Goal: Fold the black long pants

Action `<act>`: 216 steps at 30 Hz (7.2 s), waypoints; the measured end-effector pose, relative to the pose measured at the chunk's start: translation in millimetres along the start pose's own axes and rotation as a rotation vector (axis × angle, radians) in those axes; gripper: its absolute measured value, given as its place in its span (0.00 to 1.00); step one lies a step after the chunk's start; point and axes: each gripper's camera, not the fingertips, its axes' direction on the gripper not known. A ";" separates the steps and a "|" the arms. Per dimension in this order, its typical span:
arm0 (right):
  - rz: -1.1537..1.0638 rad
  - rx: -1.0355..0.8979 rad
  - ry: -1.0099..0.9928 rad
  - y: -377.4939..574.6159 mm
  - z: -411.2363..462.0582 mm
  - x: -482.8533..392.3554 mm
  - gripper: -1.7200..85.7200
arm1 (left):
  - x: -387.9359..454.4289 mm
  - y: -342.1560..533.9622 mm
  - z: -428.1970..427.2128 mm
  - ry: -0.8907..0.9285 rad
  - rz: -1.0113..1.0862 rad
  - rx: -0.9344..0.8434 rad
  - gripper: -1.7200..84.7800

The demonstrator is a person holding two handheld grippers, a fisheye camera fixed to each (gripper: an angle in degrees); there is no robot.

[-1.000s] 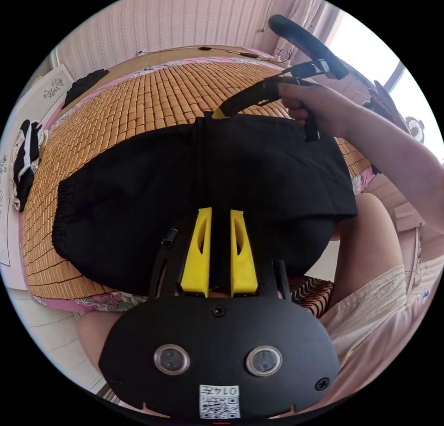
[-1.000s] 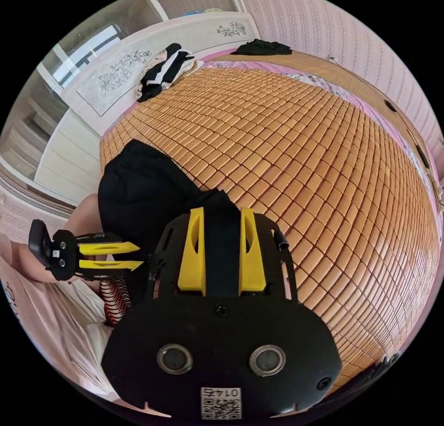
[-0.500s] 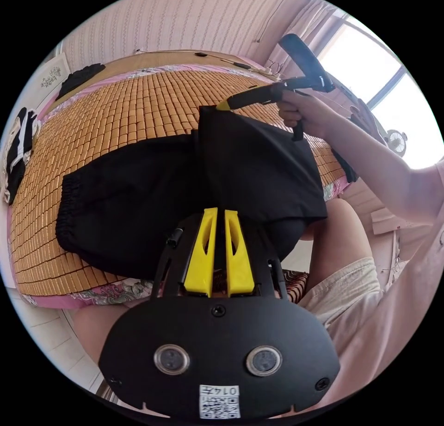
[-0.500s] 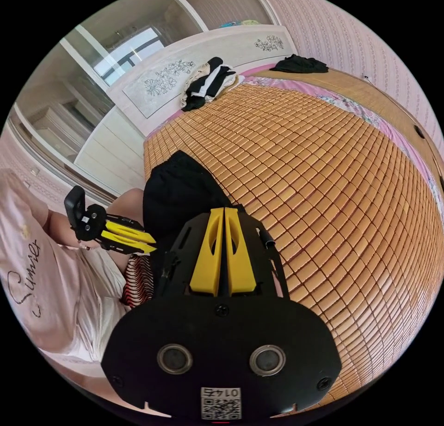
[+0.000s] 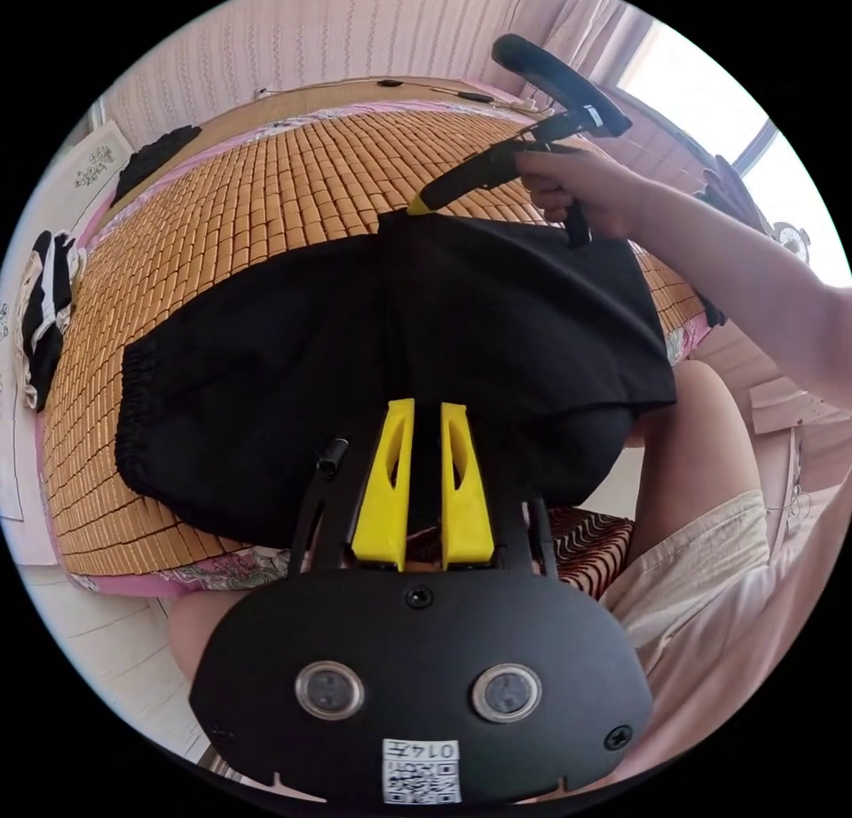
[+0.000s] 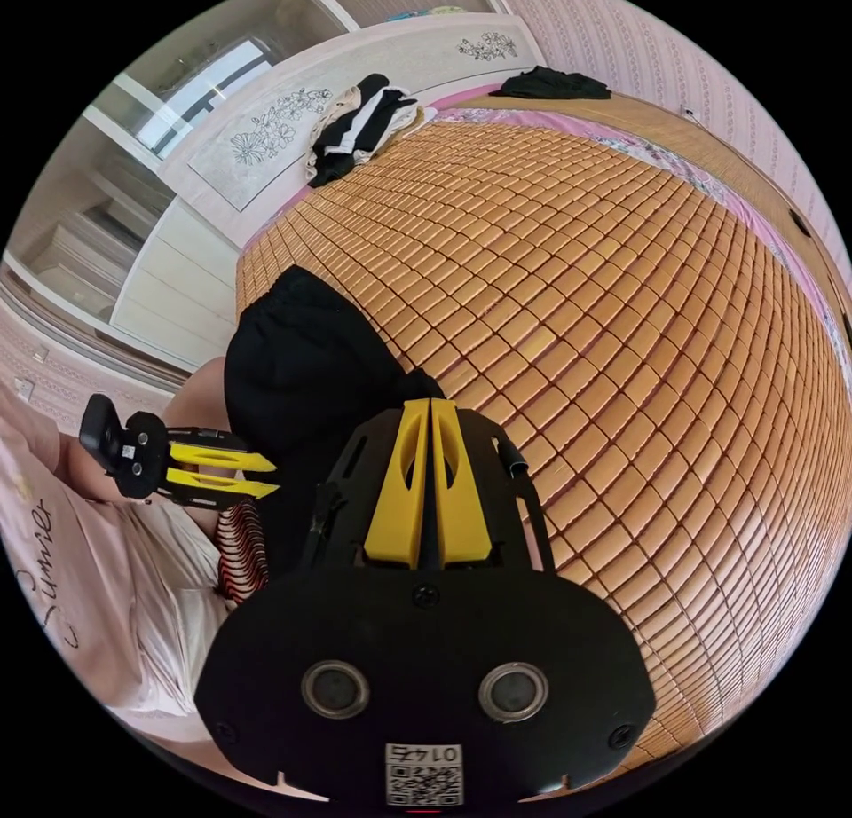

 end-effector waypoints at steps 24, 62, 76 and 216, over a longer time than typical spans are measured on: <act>0.064 -0.115 -0.145 5.1 17.9 43.1 0.14 | -64.2 11.6 -26.7 0.124 -0.129 -0.043 0.11; -0.217 -0.001 -0.010 -40.2 -34.2 -70.5 0.12 | -203.3 116.4 -95.7 -0.124 -0.485 0.148 0.09; 0.550 0.066 0.132 252.3 -123.0 55.0 0.17 | 24.4 35.1 0.4 0.405 0.278 0.094 0.11; 0.854 0.835 -0.572 545.8 -244.9 158.1 0.03 | 209.9 30.5 32.8 0.584 0.596 0.393 0.01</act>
